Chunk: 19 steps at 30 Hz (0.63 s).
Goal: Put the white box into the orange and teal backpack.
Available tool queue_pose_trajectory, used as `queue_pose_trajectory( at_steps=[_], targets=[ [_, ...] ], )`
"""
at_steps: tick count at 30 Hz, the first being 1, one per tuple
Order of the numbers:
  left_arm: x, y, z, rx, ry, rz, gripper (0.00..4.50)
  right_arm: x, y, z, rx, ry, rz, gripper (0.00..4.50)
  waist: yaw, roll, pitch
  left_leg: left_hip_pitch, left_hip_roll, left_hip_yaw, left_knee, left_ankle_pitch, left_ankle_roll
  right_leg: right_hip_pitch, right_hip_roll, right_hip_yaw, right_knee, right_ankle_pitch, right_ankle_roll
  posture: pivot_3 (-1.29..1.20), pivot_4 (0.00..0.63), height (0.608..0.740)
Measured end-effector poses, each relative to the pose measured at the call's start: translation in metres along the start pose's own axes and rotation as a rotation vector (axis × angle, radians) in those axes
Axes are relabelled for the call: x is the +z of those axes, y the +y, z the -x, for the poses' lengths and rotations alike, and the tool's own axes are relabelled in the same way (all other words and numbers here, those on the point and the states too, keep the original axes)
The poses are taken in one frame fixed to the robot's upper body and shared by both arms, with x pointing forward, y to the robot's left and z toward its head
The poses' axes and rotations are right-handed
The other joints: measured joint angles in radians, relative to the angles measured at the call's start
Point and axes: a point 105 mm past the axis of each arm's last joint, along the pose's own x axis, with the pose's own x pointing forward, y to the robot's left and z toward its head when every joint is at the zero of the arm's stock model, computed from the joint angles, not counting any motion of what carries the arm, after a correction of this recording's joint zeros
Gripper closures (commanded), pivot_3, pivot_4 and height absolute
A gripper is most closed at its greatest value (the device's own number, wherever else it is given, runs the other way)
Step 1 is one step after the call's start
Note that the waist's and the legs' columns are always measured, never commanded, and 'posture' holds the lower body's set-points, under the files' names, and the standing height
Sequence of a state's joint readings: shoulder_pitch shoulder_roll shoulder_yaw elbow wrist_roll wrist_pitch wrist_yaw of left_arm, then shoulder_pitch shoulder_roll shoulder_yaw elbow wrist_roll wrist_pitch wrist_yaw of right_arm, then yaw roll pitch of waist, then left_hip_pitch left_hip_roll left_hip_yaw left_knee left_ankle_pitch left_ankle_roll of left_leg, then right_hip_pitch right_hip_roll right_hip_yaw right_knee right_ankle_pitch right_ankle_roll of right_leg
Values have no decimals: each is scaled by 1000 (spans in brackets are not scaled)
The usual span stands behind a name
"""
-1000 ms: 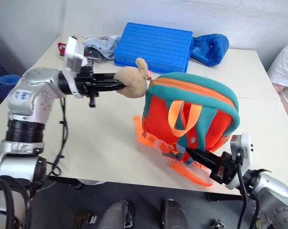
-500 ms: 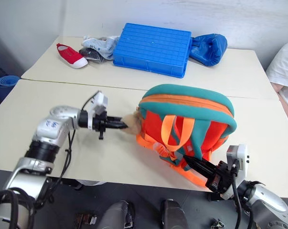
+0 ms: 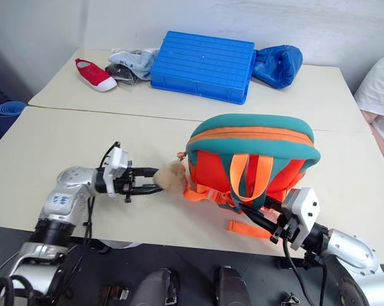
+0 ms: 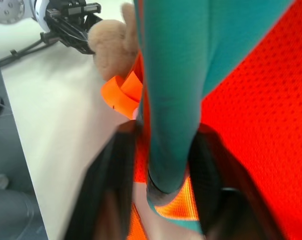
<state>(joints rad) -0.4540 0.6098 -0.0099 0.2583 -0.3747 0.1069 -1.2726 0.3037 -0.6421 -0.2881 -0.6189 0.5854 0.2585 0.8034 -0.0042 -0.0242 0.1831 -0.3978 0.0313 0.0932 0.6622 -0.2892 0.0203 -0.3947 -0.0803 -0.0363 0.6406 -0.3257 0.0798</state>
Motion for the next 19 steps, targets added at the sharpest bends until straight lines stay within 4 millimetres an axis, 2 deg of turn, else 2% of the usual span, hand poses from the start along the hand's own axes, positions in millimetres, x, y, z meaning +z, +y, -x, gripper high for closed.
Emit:
queue_pose_trajectory(
  at_steps=[4, 5, 6, 11, 13, 16, 19],
  targets=[
    [-15, 6, 54, 176, 161, -96, 184, -18, -8, 43, 0, 187, 70, 542, 4, 0, 0, 5, 0, 0, -3, -3, 1, 5, -1, 0, -4, 0, 0, 0, 150, 740],
    [-23, 2, 68, 206, 209, -106, 132, -22, -14, 56, -36, 209, 67, 185, 3, 0, 0, 8, -1, 1, -6, -3, 1, 7, -3, 1, -6, 0, 0, 0, 150, 740],
    [-30, -2, 79, 231, 239, -98, 132, -25, -24, 68, -98, 220, 56, 52, 2, 0, 0, 12, -1, 1, -9, -3, 1, 10, -4, 1, -9, 0, 0, 0, 150, 740],
    [-57, -30, 97, 311, 293, -114, 132, -31, -49, 106, -214, 272, 130, 52, 0, 0, 0, 16, -1, 1, -16, -7, -6, 12, -6, 0, -13, -1, -2, 0, 150, 740],
    [-55, -36, 97, 325, 289, -154, 132, -33, -52, 107, -203, 283, 166, 52, -1, 0, 0, 16, -1, 0, -17, -7, -8, 12, -6, -1, -13, -2, -3, 0, 150, 740],
    [-59, -49, 94, 330, 282, -122, 132, -33, -62, 100, -177, 275, 242, 52, -6, 4, -1, 17, -1, 1, -16, -6, -8, 13, -6, -1, -13, -2, -3, 0, 150, 740],
    [-59, -56, 92, 326, 283, -107, 132, -42, -60, 94, -129, 277, 227, 52, -7, 5, -2, 20, -1, 1, -18, -6, -8, 15, -6, -1, -13, -2, -5, 0, 150, 740]
  ],
)
